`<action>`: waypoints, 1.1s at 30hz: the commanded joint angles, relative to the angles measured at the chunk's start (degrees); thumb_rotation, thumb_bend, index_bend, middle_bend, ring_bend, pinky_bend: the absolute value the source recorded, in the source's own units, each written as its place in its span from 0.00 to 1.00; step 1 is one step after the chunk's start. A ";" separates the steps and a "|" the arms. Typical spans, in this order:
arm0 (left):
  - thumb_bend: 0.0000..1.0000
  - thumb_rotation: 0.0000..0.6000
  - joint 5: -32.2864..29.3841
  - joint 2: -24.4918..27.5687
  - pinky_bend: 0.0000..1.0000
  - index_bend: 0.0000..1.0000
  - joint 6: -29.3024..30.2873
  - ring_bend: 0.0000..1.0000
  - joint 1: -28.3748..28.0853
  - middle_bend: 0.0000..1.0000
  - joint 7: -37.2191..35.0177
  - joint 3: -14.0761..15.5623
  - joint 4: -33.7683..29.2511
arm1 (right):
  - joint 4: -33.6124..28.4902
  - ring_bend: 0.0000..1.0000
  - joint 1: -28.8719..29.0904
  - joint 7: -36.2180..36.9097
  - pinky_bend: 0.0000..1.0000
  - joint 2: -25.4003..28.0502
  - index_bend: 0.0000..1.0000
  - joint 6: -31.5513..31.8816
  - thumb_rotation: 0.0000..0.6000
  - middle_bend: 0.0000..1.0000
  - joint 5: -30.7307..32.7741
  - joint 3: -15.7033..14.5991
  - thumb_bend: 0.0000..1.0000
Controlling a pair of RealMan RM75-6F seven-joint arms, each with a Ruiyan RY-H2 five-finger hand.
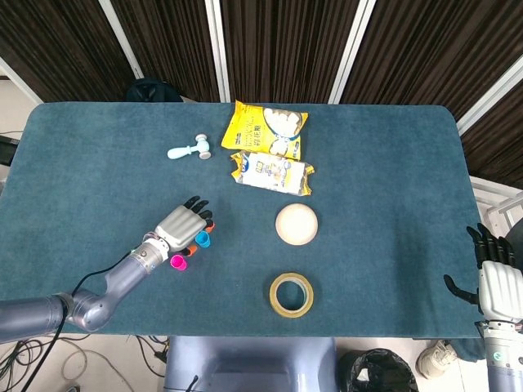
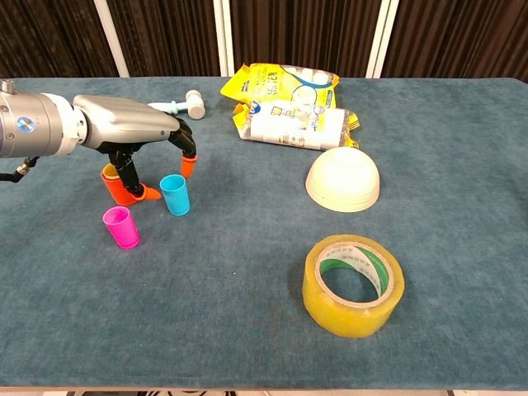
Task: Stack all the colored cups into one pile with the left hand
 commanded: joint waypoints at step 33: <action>0.34 1.00 0.65 2.59 0.02 0.44 4.94 0.00 0.19 0.23 0.31 -1.86 -2.99 | 0.04 0.10 0.08 0.24 0.04 -0.09 0.09 -0.22 1.00 0.04 0.17 0.10 0.30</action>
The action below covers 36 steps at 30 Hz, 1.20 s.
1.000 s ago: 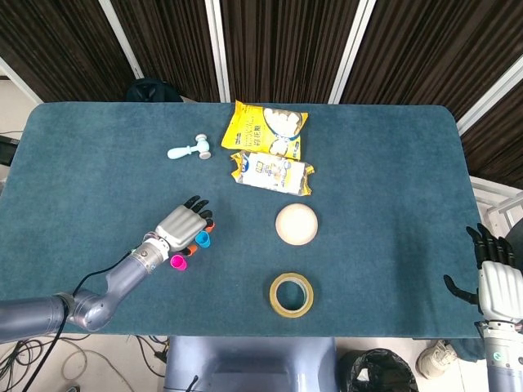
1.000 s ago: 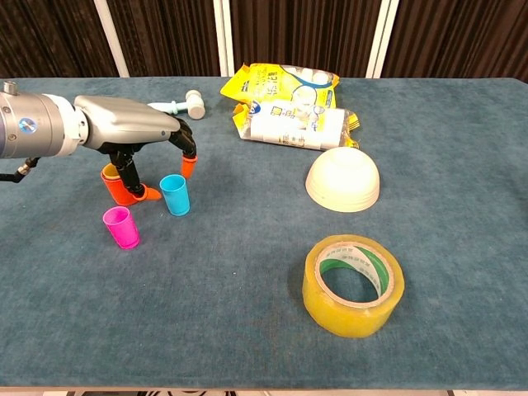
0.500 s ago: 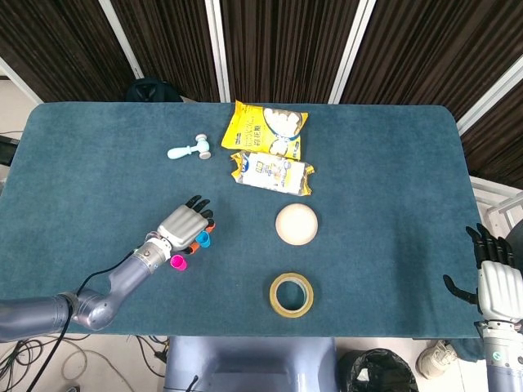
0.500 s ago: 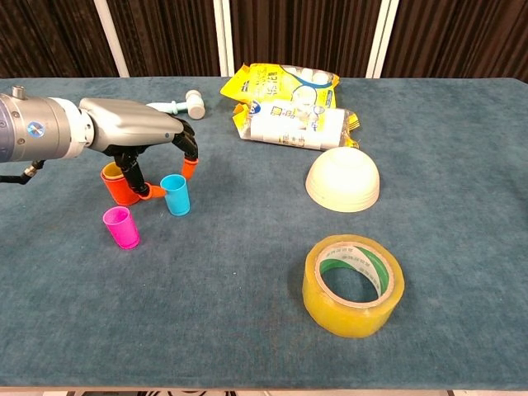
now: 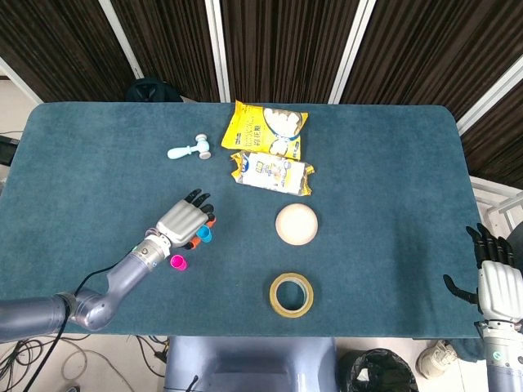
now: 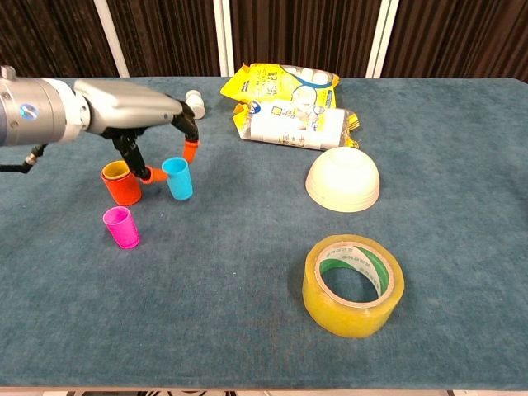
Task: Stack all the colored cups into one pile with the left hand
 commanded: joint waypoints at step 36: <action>0.34 1.00 9.39 9.95 0.02 0.44 1.88 0.00 8.17 0.23 -10.08 2.28 -1.00 | 0.09 0.10 0.12 -0.59 0.04 -0.47 0.09 -0.13 1.00 0.04 0.26 0.00 0.31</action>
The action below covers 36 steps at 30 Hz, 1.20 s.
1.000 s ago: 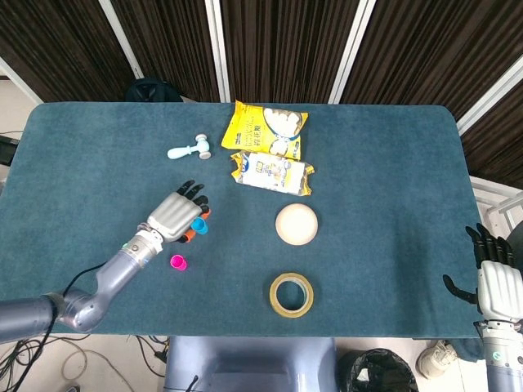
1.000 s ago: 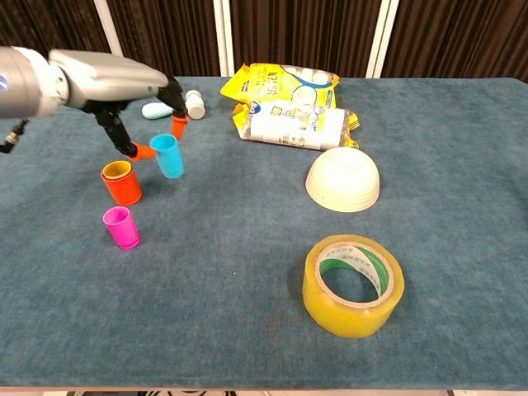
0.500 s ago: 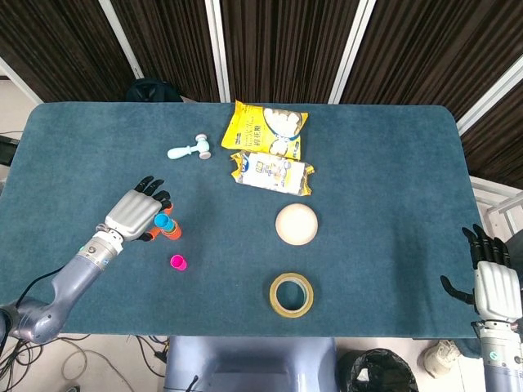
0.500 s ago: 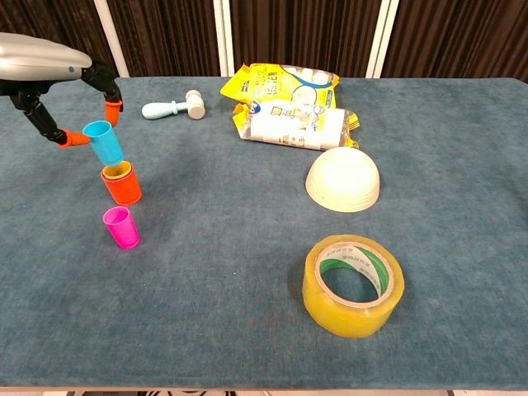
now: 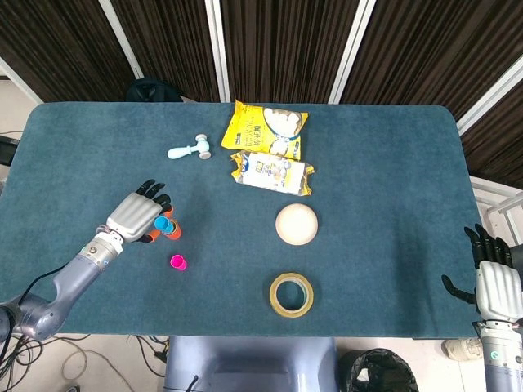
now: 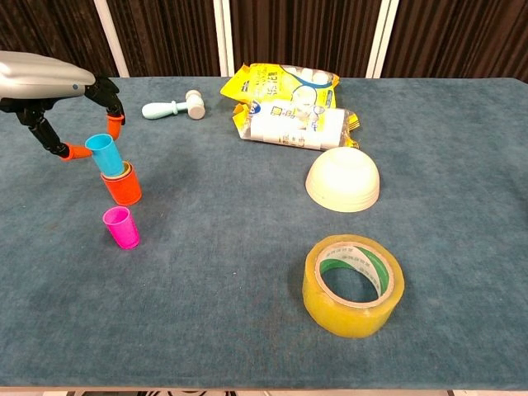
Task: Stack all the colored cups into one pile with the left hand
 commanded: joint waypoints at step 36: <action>0.27 1.00 4.49 4.07 0.02 0.18 -5.77 0.00 0.16 0.19 -1.48 2.00 -9.56 | -1.11 0.10 -0.43 0.60 0.04 0.65 0.09 0.78 1.00 0.04 0.06 0.33 0.30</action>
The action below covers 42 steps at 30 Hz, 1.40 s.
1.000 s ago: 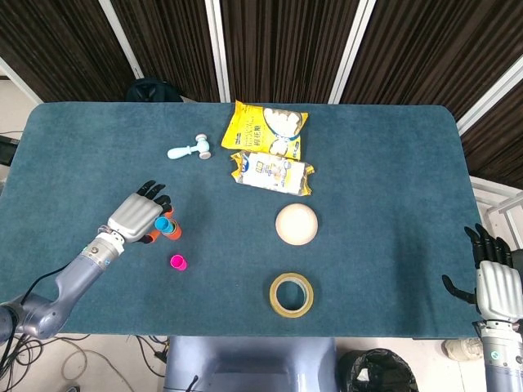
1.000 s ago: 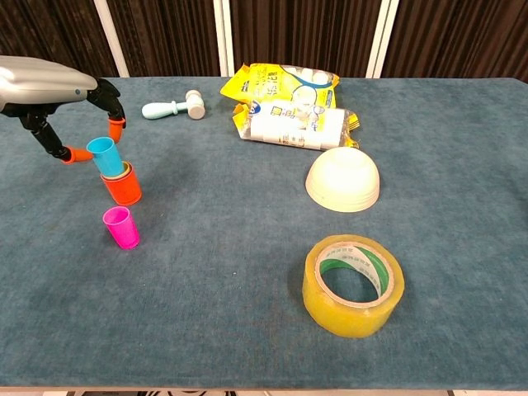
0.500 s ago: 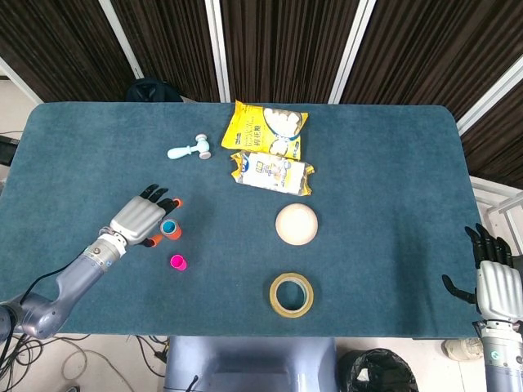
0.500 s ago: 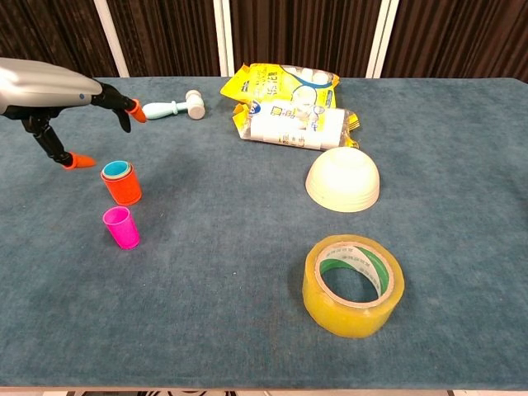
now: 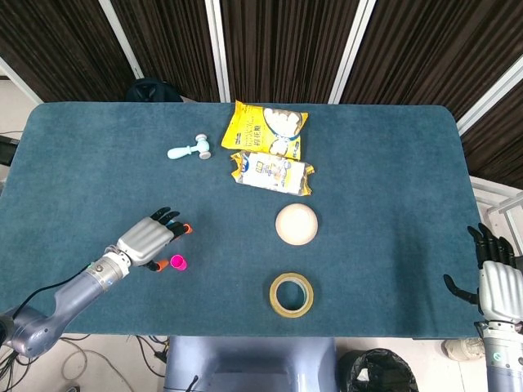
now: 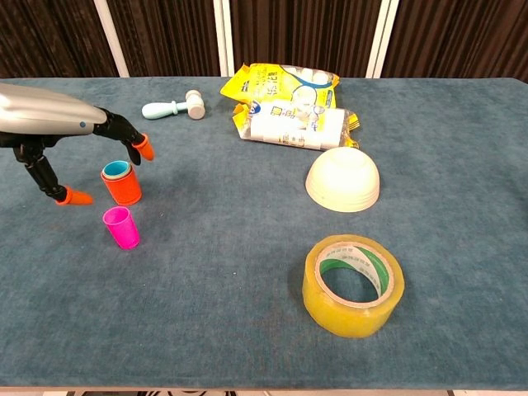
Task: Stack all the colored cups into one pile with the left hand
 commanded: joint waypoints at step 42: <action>0.30 1.00 4.62 -7.47 0.02 0.43 -0.80 0.00 0.82 0.20 0.23 1.02 7.51 | 0.08 0.10 -0.02 0.38 0.04 -0.19 0.09 -0.12 1.00 0.04 0.89 0.47 0.30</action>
